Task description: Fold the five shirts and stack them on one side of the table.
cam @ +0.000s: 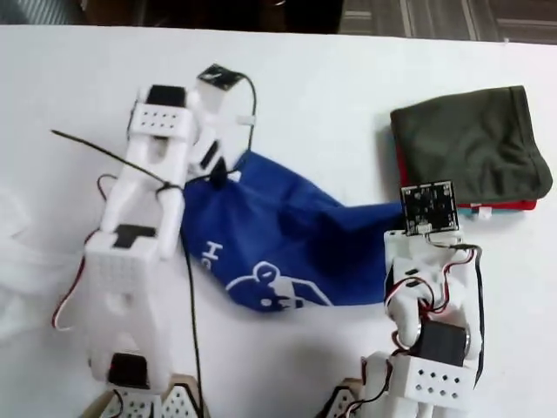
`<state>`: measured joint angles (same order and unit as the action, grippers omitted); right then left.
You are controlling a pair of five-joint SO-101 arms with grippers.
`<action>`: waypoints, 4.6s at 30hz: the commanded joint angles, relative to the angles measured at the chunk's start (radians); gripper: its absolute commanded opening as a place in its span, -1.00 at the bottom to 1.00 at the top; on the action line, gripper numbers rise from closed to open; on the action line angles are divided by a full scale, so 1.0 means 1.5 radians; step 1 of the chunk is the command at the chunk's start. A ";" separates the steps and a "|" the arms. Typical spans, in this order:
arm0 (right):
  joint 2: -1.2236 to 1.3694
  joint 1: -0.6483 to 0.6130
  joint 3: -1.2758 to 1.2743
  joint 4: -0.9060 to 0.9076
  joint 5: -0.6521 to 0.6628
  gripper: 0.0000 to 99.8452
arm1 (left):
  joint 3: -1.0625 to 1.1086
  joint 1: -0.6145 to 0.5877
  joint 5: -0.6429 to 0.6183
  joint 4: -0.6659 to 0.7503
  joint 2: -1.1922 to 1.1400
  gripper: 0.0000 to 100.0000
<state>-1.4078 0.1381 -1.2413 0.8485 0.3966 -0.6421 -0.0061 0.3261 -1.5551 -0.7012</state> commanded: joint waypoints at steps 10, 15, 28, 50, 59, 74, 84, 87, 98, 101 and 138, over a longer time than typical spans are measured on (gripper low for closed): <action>-0.012 -0.008 0.004 0.007 0.003 -0.96 | -0.260 0.030 -0.008 -0.157 -0.195 -0.53; -0.011 -0.005 0.004 0.005 0.003 -0.96 | -0.175 0.042 -0.006 -0.157 -0.122 -0.58; -0.011 -0.006 0.009 0.002 0.000 -0.96 | 0.505 0.031 0.050 -0.030 0.331 -0.59; -0.011 -0.009 0.007 0.007 0.000 -0.96 | 0.657 -0.054 0.024 0.172 0.466 -0.46; -0.011 -0.009 0.007 0.007 0.000 -0.96 | 0.528 -0.111 0.023 0.180 0.261 -0.46; -0.011 -0.009 0.007 0.005 0.000 -0.96 | 0.527 -0.062 0.024 0.163 0.198 -0.66; -0.010 -0.009 0.004 0.006 -0.001 -0.96 | 0.492 -0.060 -0.006 0.123 0.206 -0.95; 0.001 -0.008 0.005 0.003 -0.001 -0.96 | 0.431 -0.059 -0.009 0.064 0.206 -0.95; 0.423 -0.010 0.372 0.034 -0.031 -0.96 | 0.136 -0.063 -0.010 -0.152 0.324 -0.95; 0.509 -0.021 0.511 0.082 -0.029 -0.96 | 0.136 -0.060 -0.010 -0.152 0.387 -0.95; 0.373 -0.053 0.948 0.170 -0.028 -0.96 | 0.130 -0.072 -0.003 -0.099 0.942 -0.95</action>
<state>-0.8293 0.0568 0.1396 1.1538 0.3552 -0.4166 -0.0997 0.3230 -1.7377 0.6966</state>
